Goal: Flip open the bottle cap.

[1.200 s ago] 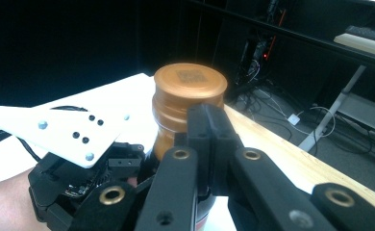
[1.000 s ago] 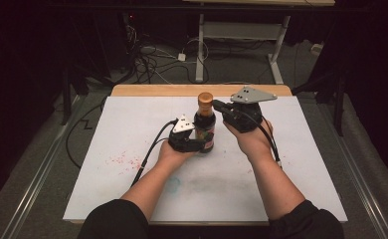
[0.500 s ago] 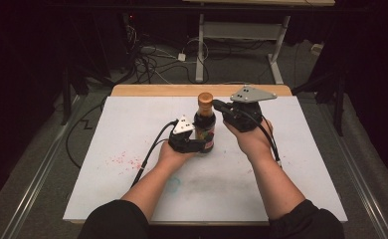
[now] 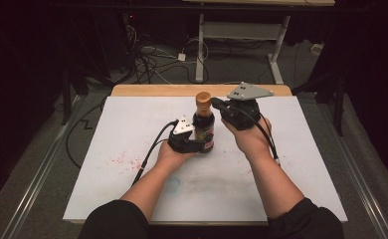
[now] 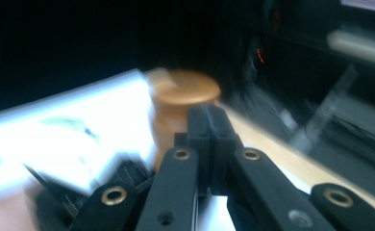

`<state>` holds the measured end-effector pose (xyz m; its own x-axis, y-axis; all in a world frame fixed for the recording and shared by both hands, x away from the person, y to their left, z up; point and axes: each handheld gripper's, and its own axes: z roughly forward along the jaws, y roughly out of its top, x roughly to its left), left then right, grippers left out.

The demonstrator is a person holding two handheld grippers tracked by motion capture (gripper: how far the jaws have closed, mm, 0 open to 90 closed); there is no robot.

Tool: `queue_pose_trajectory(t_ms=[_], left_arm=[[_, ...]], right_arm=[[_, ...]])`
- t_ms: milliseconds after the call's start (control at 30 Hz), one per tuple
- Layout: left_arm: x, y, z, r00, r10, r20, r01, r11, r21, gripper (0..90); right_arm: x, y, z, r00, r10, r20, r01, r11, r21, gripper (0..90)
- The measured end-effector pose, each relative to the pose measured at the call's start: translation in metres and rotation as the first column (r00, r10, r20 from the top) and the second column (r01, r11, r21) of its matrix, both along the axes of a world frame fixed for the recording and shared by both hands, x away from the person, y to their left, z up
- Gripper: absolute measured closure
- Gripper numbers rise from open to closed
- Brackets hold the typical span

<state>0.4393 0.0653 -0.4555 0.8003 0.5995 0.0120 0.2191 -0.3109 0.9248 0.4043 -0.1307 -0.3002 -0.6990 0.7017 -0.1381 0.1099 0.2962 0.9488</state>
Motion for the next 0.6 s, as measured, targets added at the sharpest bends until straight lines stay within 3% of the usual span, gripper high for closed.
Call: queue_pose_trajectory(t_ms=[33, 100, 167, 400, 600], left_arm=[[0.000, -0.001, 0.000, 1.0000, 0.002, -0.001, -0.002, 1.0000, 0.000, 29.6], [0.002, 0.000, -0.001, 0.9998, 0.008, -0.016, -0.008, 0.9998, -0.019, 29.4], [0.001, 0.000, -0.001, 1.0000, 0.006, -0.008, -0.006, 0.9999, -0.010, 29.2], [0.001, 0.000, -0.001, 0.9999, 0.004, -0.010, -0.004, 0.9998, -0.020, 29.0], [0.001, 0.000, -0.001, 0.9999, 0.005, -0.012, -0.005, 0.9998, -0.018, 28.9]], right_arm=[[-0.005, 0.000, 0.007, 0.9994, 0.019, 0.029, -0.019, 0.9996, 0.019, 90.0], [-0.018, 0.005, 0.023, 0.9934, 0.032, 0.110, -0.030, 0.9992, -0.027, 90.0], [-0.016, 0.001, 0.023, 0.9964, 0.031, 0.079, -0.031, 0.9995, 0.000, 90.0], [-0.003, -0.010, -0.003, 1.0000, -0.008, -0.005, 0.008, 0.9991, -0.041, 90.0], [0.002, -0.012, -0.012, 0.9988, -0.014, -0.048, 0.010, 0.9969, -0.079, 90.0]])
